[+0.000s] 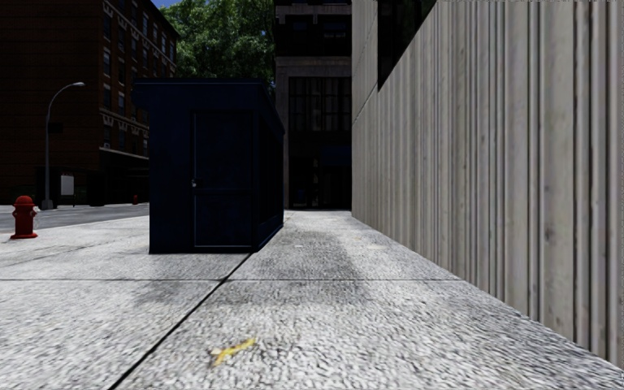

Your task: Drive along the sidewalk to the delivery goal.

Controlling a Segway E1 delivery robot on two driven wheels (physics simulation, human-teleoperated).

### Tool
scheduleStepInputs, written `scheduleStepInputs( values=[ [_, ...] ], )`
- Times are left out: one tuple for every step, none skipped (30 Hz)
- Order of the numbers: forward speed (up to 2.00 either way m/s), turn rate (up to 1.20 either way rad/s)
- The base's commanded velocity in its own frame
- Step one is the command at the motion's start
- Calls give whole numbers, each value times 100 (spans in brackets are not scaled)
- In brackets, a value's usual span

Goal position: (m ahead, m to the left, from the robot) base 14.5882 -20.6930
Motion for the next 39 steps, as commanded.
scheduleStepInputs(
  values=[
    [200, 0],
    [200, 0],
    [200, 0],
    [200, 0],
    [200, 0],
    [200, 0],
    [200, 0],
    [200, 0],
    [200, 0],
    [200, 0],
    [200, 0],
    [200, 0],
    [200, 0],
    [200, 0],
    [200, 0],
    [200, 0],
    [200, 0],
    [200, 0],
    [200, 0],
    [200, 0],
    [200, 0],
    [200, 0],
    [200, 0],
    [200, 0],
    [200, 0],
    [200, 0],
    [200, 0],
    [200, 0],
    [200, 0],
    [200, 0],
    [200, 0],
    [200, 0],
    [200, 0],
    [200, 0],
    [200, 0],
    [200, 0],
    [200, 0],
    [200, 0],
    [200, 0]
  ],
)
